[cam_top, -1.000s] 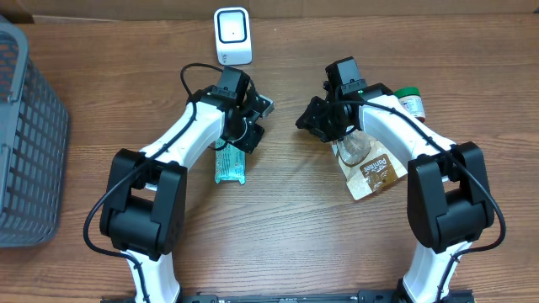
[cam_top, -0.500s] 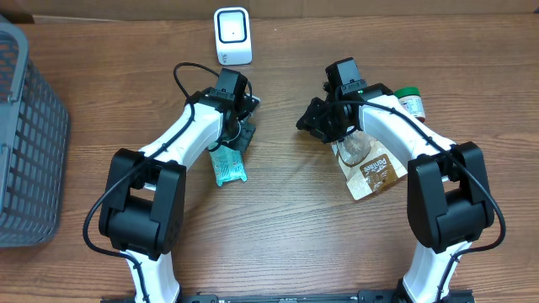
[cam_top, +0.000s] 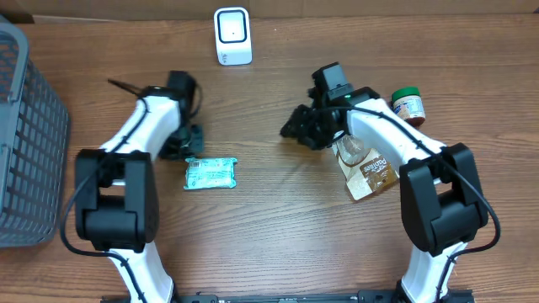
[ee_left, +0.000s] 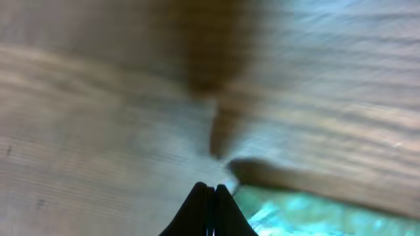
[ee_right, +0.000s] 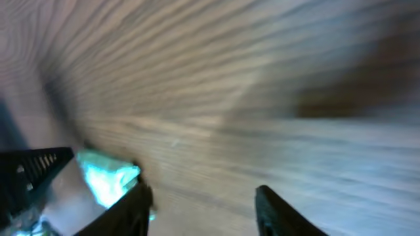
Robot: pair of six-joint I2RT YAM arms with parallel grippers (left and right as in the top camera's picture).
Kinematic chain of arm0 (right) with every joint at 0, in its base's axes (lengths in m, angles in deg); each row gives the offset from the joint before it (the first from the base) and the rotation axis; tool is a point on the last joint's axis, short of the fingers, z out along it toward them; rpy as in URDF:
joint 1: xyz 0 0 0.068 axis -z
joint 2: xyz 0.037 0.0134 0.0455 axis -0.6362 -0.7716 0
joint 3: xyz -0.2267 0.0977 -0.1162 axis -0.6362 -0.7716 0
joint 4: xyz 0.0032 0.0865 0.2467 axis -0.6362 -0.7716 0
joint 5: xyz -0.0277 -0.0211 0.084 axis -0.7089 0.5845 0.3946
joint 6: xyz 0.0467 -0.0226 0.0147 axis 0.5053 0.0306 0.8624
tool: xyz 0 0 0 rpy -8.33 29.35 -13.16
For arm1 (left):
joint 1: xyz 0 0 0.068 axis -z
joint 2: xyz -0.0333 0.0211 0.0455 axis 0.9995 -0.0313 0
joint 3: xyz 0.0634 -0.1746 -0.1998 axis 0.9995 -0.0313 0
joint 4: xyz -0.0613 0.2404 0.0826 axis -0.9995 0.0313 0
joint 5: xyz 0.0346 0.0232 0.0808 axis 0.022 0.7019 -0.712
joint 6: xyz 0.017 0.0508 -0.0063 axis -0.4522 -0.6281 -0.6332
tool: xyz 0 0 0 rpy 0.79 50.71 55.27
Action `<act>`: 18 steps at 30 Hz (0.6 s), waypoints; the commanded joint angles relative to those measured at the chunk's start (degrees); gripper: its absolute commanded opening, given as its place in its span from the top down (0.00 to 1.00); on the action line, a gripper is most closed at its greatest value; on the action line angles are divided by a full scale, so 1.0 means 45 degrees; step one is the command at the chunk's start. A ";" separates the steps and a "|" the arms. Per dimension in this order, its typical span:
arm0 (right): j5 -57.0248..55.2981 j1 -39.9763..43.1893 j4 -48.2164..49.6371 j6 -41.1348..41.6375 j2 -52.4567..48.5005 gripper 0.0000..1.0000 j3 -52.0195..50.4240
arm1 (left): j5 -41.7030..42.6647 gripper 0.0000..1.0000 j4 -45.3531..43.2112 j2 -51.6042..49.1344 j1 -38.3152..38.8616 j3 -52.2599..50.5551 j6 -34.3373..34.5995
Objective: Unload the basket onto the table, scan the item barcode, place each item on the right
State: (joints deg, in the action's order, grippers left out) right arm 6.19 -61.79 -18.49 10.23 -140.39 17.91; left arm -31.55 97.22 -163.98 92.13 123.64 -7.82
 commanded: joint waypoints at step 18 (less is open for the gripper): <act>0.2152 -0.3167 0.2229 0.0083 -0.1545 0.41 0.0126 | 0.2429 0.96 0.2297 -0.0146 -0.0801 0.1583 -0.0622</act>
State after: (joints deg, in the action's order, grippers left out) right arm 14.45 -75.10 -9.64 10.36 -146.77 17.95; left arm -22.07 107.79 -164.20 88.85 131.33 -9.57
